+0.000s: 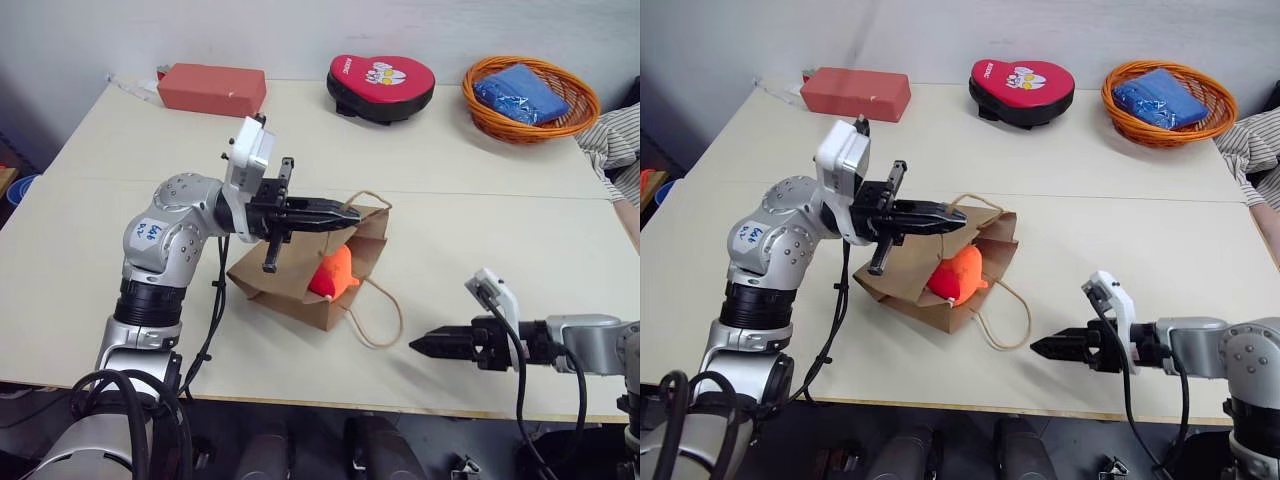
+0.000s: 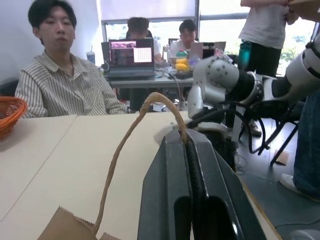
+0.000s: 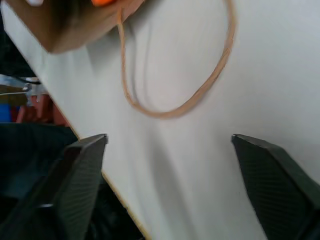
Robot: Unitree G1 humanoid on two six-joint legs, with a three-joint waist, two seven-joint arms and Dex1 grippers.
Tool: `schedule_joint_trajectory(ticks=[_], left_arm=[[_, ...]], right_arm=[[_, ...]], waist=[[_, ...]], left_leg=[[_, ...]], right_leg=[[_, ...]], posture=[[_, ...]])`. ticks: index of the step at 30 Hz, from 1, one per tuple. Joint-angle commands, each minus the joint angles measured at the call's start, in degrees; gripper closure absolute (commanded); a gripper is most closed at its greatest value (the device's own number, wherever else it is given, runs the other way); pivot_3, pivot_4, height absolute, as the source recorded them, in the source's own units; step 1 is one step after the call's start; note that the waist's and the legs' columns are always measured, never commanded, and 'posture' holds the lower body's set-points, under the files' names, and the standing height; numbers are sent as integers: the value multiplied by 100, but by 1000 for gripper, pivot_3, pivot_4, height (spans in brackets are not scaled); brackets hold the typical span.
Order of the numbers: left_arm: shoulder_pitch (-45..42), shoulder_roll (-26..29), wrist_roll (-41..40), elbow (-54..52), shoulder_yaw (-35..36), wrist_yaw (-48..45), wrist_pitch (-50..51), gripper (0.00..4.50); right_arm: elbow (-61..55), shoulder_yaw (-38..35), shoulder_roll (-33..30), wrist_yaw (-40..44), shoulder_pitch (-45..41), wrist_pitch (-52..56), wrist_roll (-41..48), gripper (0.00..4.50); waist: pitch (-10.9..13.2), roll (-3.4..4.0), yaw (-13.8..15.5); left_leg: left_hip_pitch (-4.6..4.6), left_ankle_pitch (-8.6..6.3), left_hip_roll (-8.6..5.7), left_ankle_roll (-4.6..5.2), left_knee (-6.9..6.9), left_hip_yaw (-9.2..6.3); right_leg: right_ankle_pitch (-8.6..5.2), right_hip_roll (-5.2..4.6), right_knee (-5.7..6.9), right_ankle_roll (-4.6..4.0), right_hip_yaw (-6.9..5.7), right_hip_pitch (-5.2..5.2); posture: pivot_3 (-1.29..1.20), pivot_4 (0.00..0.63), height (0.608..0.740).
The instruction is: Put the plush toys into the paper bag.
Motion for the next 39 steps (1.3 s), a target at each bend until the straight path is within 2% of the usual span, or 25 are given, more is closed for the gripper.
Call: schedule_joint_trajectory(ticks=[1,5,9,12,15,16,22,26,27,33,39], left_arm=[[-186,47,-161,-154,177,55,-9,4500],[-163,82,-225,-199,229,96,71,4500],[-133,129,-231,-229,243,115,101,4500],[-112,147,-230,-271,232,131,129,4500],[-75,171,-221,-315,216,117,164,4500],[-58,185,-210,-327,205,103,167,4500],[-21,222,-175,-343,180,81,142,4500],[-23,240,-127,-306,175,72,86,4500],[-22,244,-119,-299,174,71,74,4500],[-193,82,-47,-68,217,157,-216,4500],[-546,75,235,559,400,296,-846,4500]], right_arm=[[3,-214,224,-356,167,25,724,33],[493,-194,791,-1468,181,-334,1607,33],[905,326,953,-2715,117,-1196,2860,33],[1145,637,1084,-3673,-36,-1968,3459,33],[1268,825,1086,-4147,-184,-2422,3664,605],[1297,874,1067,-4219,-211,-2513,3700,945],[1153,1041,879,-4349,-147,-2839,4053,3000],[972,780,532,-4023,-144,-2849,4305,4336],[943,720,464,-3925,-163,-2842,4305,4478],[1035,36,-229,-2989,-836,-2572,4305,4478],[1507,-79,-458,-2911,-1963,-2468,4305,4478]], waist=[[0,0,-6],[0,-1,-12],[0,0,-16],[0,0,-36],[0,0,-58],[0,0,-64],[0,0,-75],[0,0,-71],[0,0,-70],[0,0,-69],[2,-3,-64]], left_leg=[[0,0,0,0,0,0],[2,0,1,0,1,0],[2,0,1,0,2,0],[2,0,1,0,2,-1],[2,0,1,0,1,0],[2,0,2,0,1,0],[0,0,2,0,0,-1],[0,-1,2,2,0,-1],[0,-1,2,2,-1,-1],[0,-2,2,3,-1,-1],[0,-2,5,3,0,1]], right_leg=[[0,0,0,0,0,0],[0,0,2,0,0,1],[0,-2,1,0,0,1],[0,-2,1,0,-1,1],[0,-1,0,0,-1,1],[0,0,0,0,-2,1],[0,0,-3,0,-4,3],[0,0,-7,0,-4,4],[0,0,-7,0,-4,5],[0,2,-8,0,-5,6],[0,3,-11,0,-5,6]], posture=[[0,150,740],[0,150,740],[0,150,740],[0,150,740],[0,150,740],[0,150,740],[0,150,740],[0,150,740],[0,150,740],[0,150,740],[0,150,740]])
